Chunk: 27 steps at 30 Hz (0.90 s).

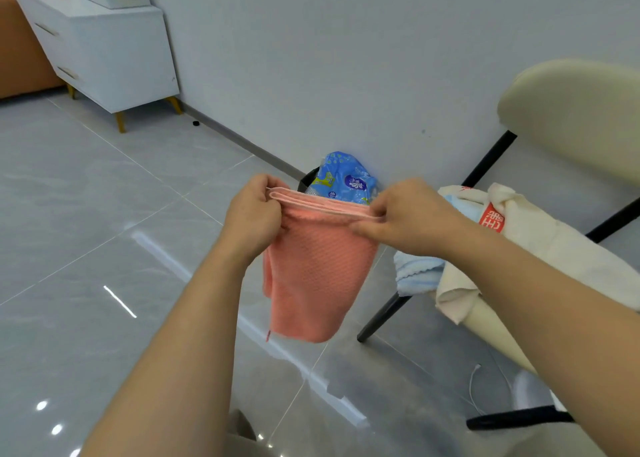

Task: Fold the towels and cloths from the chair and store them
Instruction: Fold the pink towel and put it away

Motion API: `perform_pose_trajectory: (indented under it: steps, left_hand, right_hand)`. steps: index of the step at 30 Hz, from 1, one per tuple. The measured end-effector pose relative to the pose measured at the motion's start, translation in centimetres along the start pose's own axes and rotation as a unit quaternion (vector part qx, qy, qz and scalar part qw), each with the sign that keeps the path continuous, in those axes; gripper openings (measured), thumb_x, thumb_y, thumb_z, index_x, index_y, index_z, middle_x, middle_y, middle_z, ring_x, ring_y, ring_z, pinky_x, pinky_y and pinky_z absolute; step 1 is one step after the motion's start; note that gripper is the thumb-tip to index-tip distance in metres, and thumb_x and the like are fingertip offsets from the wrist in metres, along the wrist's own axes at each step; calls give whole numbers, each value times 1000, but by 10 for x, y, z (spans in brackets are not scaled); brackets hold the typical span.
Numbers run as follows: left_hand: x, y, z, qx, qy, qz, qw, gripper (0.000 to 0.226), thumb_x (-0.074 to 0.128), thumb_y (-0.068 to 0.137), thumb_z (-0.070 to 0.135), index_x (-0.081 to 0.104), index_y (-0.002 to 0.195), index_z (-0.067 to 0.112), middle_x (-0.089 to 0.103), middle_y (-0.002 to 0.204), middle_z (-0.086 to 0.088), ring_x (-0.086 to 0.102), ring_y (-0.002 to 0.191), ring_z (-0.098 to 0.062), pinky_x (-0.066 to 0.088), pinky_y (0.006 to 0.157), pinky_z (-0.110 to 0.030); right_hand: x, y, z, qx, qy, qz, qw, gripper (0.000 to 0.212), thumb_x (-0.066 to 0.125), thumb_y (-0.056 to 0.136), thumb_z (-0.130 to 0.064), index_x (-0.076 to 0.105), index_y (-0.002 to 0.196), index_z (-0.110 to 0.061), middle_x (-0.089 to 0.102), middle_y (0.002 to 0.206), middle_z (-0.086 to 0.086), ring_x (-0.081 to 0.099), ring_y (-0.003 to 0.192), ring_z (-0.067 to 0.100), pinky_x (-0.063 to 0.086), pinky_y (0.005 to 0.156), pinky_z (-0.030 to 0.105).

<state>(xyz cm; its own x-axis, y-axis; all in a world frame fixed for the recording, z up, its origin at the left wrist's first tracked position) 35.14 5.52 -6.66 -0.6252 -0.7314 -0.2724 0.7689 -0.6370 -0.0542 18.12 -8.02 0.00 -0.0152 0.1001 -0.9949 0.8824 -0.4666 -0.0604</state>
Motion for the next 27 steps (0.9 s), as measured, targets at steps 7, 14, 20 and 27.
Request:
perform_pose_trajectory:
  steps: [7, 14, 20, 27]
  left_hand:
    - [2, -7, -2, 35, 10, -133, 990, 29, 71, 83, 6, 69, 106, 24, 73, 93, 6, 66, 83, -8, 53, 78, -27]
    - [8, -13, 12, 162, 108, -120, 973, 36, 64, 91, 10, 54, 113, 36, 60, 94, 20, 56, 73, 0, 43, 67, -20]
    - [21, -16, 9, 182, 155, -151, 959, 28, 72, 85, 10, 68, 104, 30, 58, 61, 20, 50, 56, 1, 40, 59, -15]
    - [30, -18, 6, 169, 187, -172, 952, 28, 71, 79, 3, 72, 95, 25, 64, 74, 12, 57, 62, 1, 50, 63, -25]
  right_hand:
    - [6, 1, 23, 83, 66, 46, 993, 41, 75, 79, -47, 65, 63, -11, 48, 51, 1, 43, 54, 16, 37, 56, 32]
    - [14, 0, 38, 118, 151, 63, 979, 29, 76, 83, -40, 67, 63, -21, 52, 51, -4, 45, 52, 10, 34, 54, 26]
    - [19, 8, 46, 205, 160, 105, 960, 51, 59, 89, -32, 33, 48, -14, 29, 49, 4, 28, 52, 19, 28, 52, 35]
    - [32, 14, 42, 217, 132, 76, 964, 17, 59, 74, -16, 74, 70, -15, 67, 63, 3, 66, 72, 24, 56, 68, 33]
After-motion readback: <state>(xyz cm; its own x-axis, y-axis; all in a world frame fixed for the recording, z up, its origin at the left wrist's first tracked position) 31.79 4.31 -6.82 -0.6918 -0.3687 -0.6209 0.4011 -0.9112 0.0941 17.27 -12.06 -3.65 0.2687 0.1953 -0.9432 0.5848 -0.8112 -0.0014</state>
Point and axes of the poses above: each hand's wrist, its own y-axis towards the middle knuckle, its own x-axis out of the palm, z = x × y, the point moved 3 cm from there along y, towards the middle knuckle
